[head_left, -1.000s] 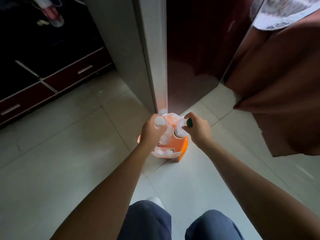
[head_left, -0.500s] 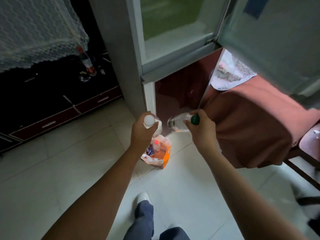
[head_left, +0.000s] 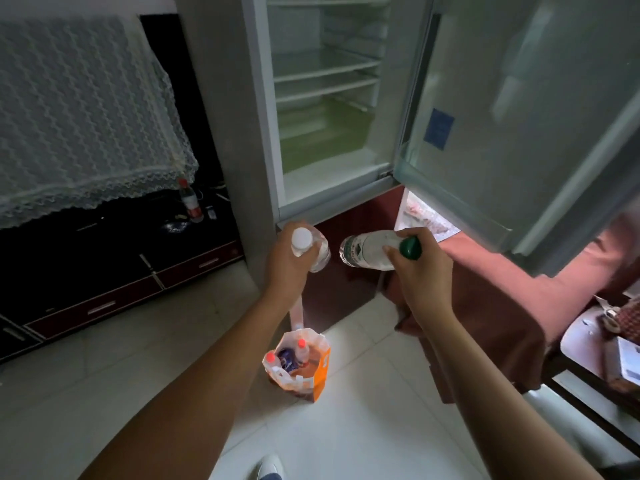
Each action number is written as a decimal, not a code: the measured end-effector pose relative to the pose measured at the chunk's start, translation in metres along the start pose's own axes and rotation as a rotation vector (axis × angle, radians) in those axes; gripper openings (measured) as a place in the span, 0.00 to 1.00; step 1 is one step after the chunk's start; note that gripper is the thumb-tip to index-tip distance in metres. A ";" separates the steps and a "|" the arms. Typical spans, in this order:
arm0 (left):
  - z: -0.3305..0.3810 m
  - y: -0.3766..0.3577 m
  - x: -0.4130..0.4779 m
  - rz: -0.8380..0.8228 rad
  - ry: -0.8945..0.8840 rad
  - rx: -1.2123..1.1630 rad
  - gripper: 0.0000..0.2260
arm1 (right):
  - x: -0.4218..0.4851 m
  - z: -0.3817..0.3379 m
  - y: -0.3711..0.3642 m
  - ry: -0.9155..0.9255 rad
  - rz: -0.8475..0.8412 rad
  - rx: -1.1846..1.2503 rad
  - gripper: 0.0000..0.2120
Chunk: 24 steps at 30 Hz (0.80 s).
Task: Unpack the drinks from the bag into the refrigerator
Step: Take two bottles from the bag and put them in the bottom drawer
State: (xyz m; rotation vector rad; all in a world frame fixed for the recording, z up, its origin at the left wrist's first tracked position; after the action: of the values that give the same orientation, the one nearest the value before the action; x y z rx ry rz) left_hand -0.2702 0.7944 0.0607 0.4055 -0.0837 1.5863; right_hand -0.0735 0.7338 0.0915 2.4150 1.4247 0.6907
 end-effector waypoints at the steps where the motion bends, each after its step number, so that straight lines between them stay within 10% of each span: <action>1: 0.002 0.000 0.001 0.008 -0.006 -0.003 0.09 | 0.002 0.000 0.003 0.003 0.010 0.009 0.10; 24: -0.019 -0.030 0.215 0.104 -0.060 0.098 0.14 | 0.211 -0.012 -0.071 0.163 0.105 0.131 0.10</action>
State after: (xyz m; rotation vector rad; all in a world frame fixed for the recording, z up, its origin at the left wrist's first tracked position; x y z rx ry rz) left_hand -0.2453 1.0065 0.1032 0.5319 -0.0740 1.6849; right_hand -0.0468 0.9520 0.1272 2.6019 1.4535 0.8620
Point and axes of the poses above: each hand's wrist, its own x-axis towards the middle knuckle, its own y-axis out of the back of the hand, z = x × y, the point moved 5 cm from there along x, towards the middle knuckle, and after that the axes turned 3 degrees about -z, right-handed, at the moved point
